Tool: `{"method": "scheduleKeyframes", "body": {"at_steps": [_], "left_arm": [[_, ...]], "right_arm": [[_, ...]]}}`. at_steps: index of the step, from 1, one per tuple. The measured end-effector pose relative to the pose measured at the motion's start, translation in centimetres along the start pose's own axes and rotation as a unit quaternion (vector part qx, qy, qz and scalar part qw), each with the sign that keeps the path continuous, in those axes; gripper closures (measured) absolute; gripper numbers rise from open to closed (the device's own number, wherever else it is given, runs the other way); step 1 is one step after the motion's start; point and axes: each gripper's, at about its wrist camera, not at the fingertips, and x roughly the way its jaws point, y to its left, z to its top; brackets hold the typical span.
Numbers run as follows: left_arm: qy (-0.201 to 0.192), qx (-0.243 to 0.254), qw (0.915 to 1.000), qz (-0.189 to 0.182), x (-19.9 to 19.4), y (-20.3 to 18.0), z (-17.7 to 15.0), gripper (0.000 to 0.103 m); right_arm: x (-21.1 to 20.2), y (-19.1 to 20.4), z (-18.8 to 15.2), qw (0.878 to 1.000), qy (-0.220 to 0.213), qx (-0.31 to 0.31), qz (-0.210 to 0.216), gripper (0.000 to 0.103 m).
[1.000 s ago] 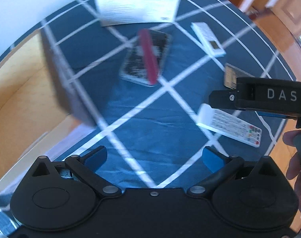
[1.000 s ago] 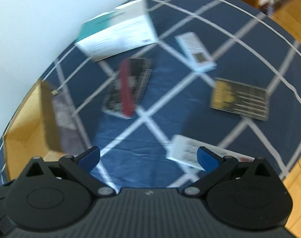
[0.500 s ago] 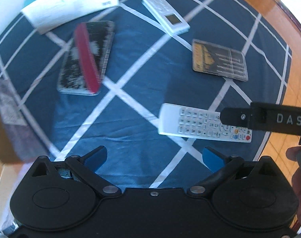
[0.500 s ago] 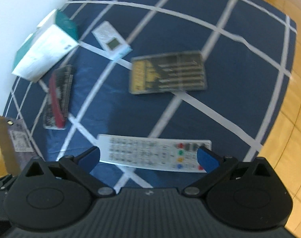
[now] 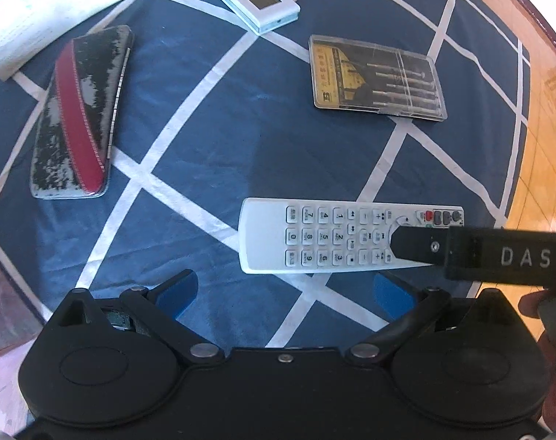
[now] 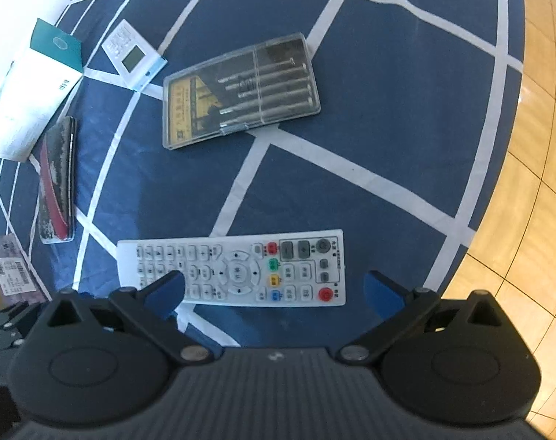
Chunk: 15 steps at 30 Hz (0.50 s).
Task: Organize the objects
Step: 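Move the right tool toward the long white TV remote, then close the right gripper on the long white TV remote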
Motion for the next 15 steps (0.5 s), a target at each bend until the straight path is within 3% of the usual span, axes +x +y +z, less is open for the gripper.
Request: {"method": "scheduleKeyframes", "body": {"at_steps": [15], "left_arm": [[0.01, 0.015, 0.9996, -0.023, 1.7, -0.6, 1.0, 0.0]], "right_arm": [[1.7, -0.2, 0.6, 1.0, 0.011, 0.001, -0.004, 0.002]]}}
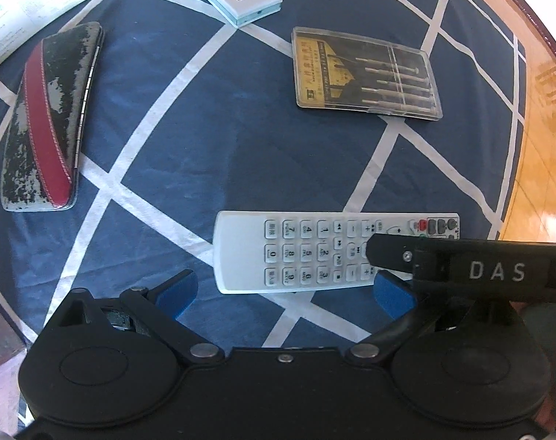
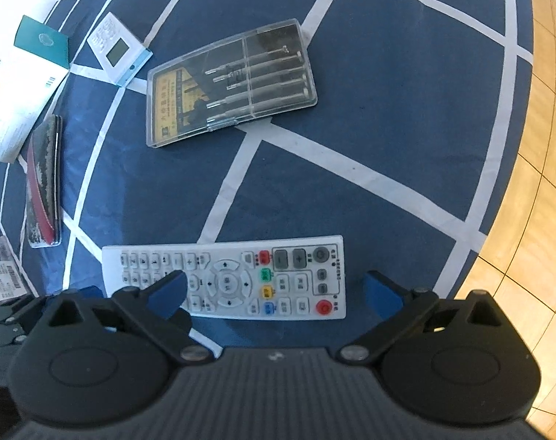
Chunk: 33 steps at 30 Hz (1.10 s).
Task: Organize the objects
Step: 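Close the right gripper on the long white TV remote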
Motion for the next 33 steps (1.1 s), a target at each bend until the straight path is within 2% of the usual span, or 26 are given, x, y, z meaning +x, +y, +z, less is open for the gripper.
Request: {"method": "scheduleKeyframes", "body": {"at_steps": [9, 19, 27, 33], "left_arm": [[0.002, 0.004, 1.0, -0.007, 0.3, -0.3, 0.0, 0.0], [0.004, 0.003, 0.9999, 0.009, 0.7, -0.7, 0.1, 0.004], [0.003, -0.003, 0.9999, 0.015, 0.3, -0.7, -0.2, 0.004], [-0.011, -0.013, 0.9996, 0.024, -1.3, -0.4, -0.5, 0.004]], "right_arm": [[0.2, 0.4, 0.3, 1.0, -0.002, -0.013, -0.009, 0.003], [-0.1, 0.8, 0.5, 0.999, -0.009, -0.033, -0.012, 0.014], [-0.2, 1.2, 0.6, 0.999, -0.011, -0.046, -0.015, 0.014], [-1.1, 2.0, 0.6, 0.998, -0.017, -0.062, -0.007, 0.014]]}}
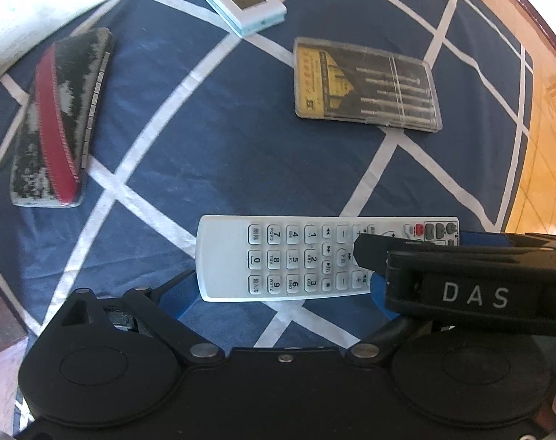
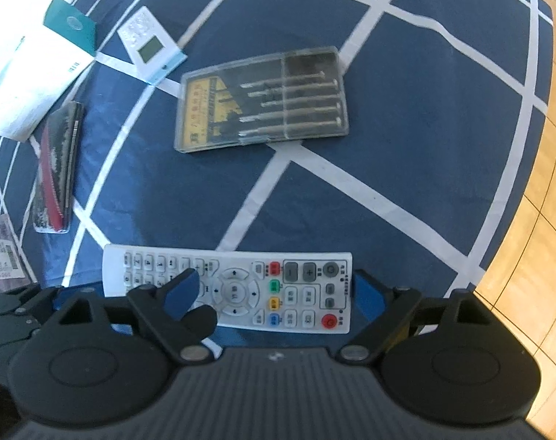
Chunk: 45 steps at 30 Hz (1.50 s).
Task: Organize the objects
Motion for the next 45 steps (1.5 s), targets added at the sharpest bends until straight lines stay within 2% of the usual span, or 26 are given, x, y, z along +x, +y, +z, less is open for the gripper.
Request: {"method": "scheduleKeyframes", "body": {"at_steps": [6, 14, 24, 31, 45], "left_arm": [[-0.02, -0.023, 0.9995, 0.012, -2.1, 0.7, -0.3, 0.004], [-0.052, -0.066, 0.9961, 0.028, -6.4, 3.7, -2.4, 0.004], [-0.089, -0.137, 0.9852, 0.051, -10.7, 8.2, -6.4, 0.004], [-0.111, -0.204, 0.9706, 0.065, -13.6, 12.8, -9.8, 0.005], [-0.146, -0.323, 0.9296, 0.099, -18.5, 21.5, -17.2, 0.005]], "right_arm": [[-1.5, 1.9, 0.2, 1.0, -0.011, -0.027, 0.011, 0.014], [-3.8, 5.9, -0.2, 0.996, -0.025, -0.078, 0.028, 0.014], [-5.9, 12.3, -2.4, 0.986, -0.036, -0.156, 0.051, 0.014], [-6.5, 18.2, -4.4, 0.971, -0.033, -0.225, 0.068, 0.014], [-7.1, 30.2, -9.9, 0.931, -0.025, -0.349, 0.103, 0.014]]}}
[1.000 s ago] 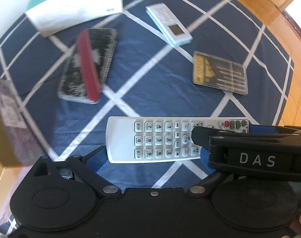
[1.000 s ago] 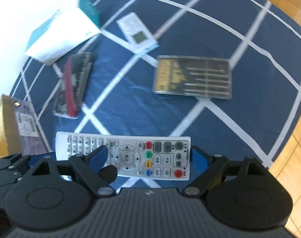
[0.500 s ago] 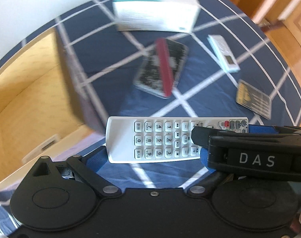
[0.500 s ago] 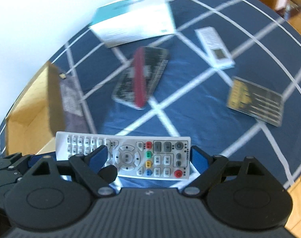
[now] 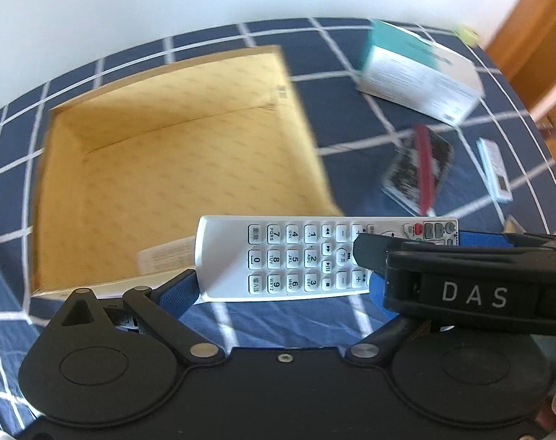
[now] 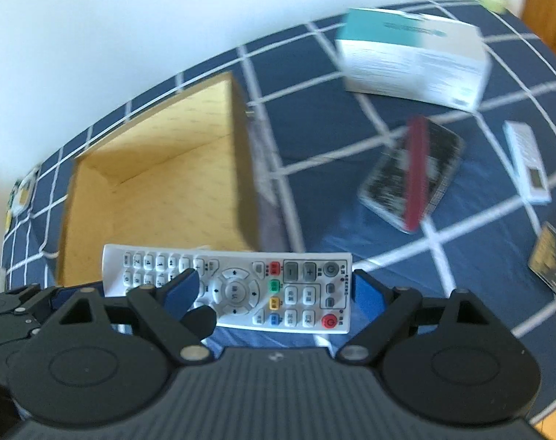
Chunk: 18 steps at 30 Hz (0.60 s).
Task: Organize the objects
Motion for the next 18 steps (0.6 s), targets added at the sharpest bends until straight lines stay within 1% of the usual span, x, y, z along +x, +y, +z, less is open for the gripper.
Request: {"method": "scheduleKeyframes", "body": {"at_steps": [9, 18], "left_arm": [[-0.009, -0.059, 0.998, 0.019, -0.8, 6.1, 0.7, 0.005], [-0.003, -0.084, 0.9962, 0.026, 0.0, 10.1, 2.0, 0.005]], "right_arm": [[2.0, 6.4, 1.3, 0.998, 0.011, -0.06, 0.02, 0.014], [4.7, 10.5, 2.7, 0.995, 0.028, -0.094, 0.029, 0.014]]}}
